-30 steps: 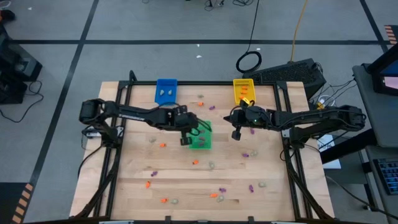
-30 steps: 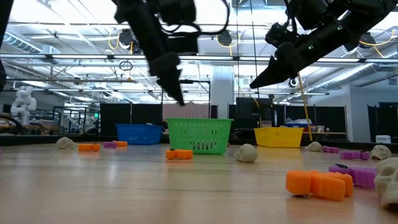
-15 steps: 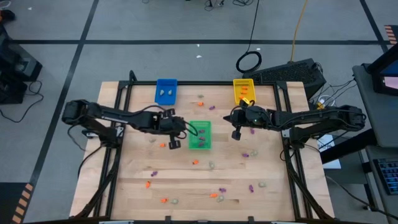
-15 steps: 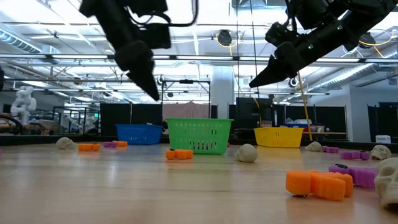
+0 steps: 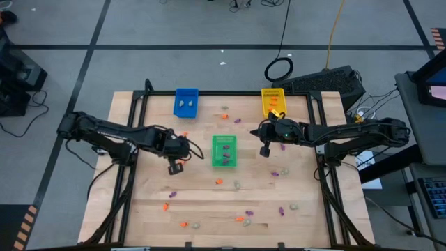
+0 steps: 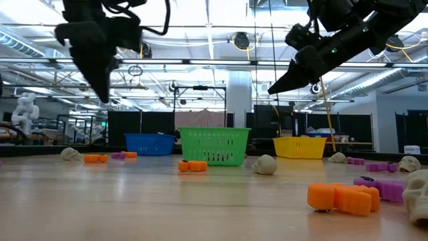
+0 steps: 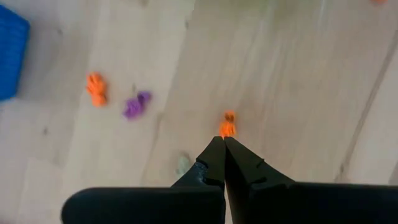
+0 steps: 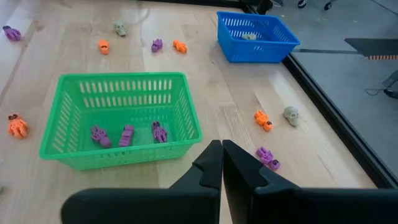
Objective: Sort Halloween decoration
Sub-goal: Put the white skull toy into the blue bin
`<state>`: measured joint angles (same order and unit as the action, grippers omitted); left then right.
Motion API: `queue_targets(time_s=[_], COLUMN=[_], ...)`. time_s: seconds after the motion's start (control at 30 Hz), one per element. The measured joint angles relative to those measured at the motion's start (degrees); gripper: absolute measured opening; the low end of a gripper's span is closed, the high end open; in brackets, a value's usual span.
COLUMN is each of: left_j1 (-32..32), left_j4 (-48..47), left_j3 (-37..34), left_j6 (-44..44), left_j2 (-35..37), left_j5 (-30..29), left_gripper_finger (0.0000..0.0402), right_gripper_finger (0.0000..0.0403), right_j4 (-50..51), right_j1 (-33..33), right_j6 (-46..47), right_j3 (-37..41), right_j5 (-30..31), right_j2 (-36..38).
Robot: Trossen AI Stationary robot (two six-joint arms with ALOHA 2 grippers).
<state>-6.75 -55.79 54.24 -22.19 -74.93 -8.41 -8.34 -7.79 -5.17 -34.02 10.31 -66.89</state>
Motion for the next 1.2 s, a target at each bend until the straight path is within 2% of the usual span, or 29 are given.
queue_targets(time_s=[0.17, 0.43, 0.57, 0.73, 0.97, 1.2], left_j1=[-0.9, 0.4, 2.5, 6.0, 10.4, 15.2], left_j4=[-1.3, -1.9, -3.7, -2.2, 5.7, 10.0], left_j3=[0.0, -0.4, -3.9, -10.7, -15.4, -18.5], left_j6=[-0.1, -0.1, -1.5, 0.1, 5.2, 7.6], left_j2=[-0.5, -0.9, -2.0, -2.4, -2.4, -2.4], left_j5=[1.0, 1.2, 3.7, 3.9, 4.1, 9.3], left_gripper_finger=[0.0022, 0.0111, 0.0150, 0.0186, 0.0199, 0.0193], right_gripper_finger=[0.0000, 0.0000, 0.0000, 0.0000, 0.0000, 0.0000], right_j4=[0.0, 0.0, 0.1, 0.2, 0.3, 0.4], right_j1=[0.0, 0.0, 0.0, 0.0, 0.0, 0.0], right_j6=[0.2, 0.2, 0.2, 0.2, 0.2, 0.2], right_j3=[0.0, 0.0, 0.0, 0.0, 0.0, 0.0], right_j5=[0.0, 0.0, 0.0, 0.0, 0.0, 0.0], right_j2=[0.0, 0.0, 0.0, 0.0, 0.0, 0.0])
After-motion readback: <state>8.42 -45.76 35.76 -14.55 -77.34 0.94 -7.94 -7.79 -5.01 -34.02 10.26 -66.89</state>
